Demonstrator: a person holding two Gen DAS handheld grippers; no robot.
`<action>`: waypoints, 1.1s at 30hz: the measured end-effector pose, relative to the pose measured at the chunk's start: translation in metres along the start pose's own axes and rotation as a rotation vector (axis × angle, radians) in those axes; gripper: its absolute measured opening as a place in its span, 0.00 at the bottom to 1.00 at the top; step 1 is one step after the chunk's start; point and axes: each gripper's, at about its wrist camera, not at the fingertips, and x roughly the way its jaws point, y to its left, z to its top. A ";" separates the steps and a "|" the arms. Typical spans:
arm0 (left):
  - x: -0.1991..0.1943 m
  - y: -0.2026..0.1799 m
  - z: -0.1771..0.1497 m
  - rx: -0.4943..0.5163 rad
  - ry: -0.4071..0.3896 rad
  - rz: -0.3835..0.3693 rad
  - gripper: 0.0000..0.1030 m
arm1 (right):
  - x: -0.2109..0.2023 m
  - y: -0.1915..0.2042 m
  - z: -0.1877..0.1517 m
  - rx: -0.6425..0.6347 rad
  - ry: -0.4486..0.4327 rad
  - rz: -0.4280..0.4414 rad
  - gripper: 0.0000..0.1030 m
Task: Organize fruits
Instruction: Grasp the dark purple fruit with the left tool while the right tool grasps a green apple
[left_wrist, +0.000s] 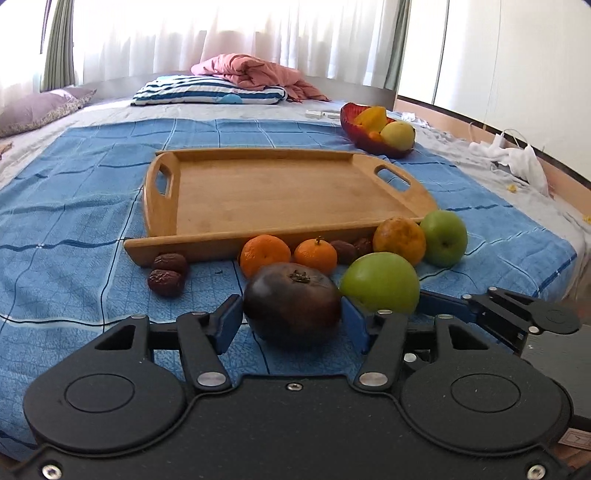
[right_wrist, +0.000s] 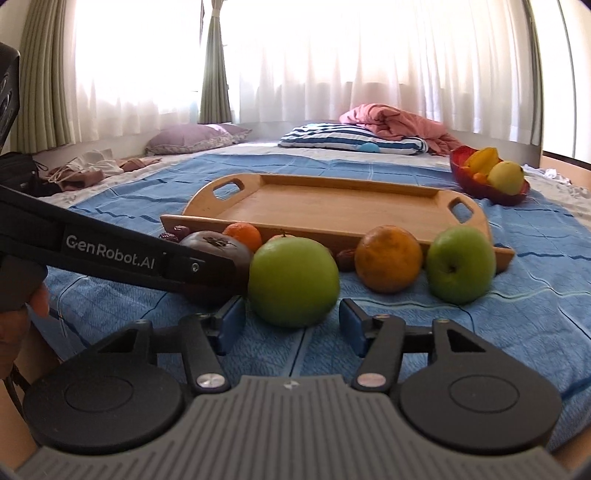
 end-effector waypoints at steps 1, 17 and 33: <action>0.002 0.000 0.001 -0.005 0.003 -0.004 0.57 | 0.002 -0.001 0.001 -0.001 -0.001 0.006 0.66; 0.003 -0.006 -0.004 0.032 -0.052 0.044 0.68 | -0.004 -0.009 0.003 0.035 -0.010 -0.037 0.58; 0.017 -0.021 -0.013 0.075 -0.083 0.101 0.61 | -0.012 -0.026 0.005 0.075 -0.026 -0.128 0.60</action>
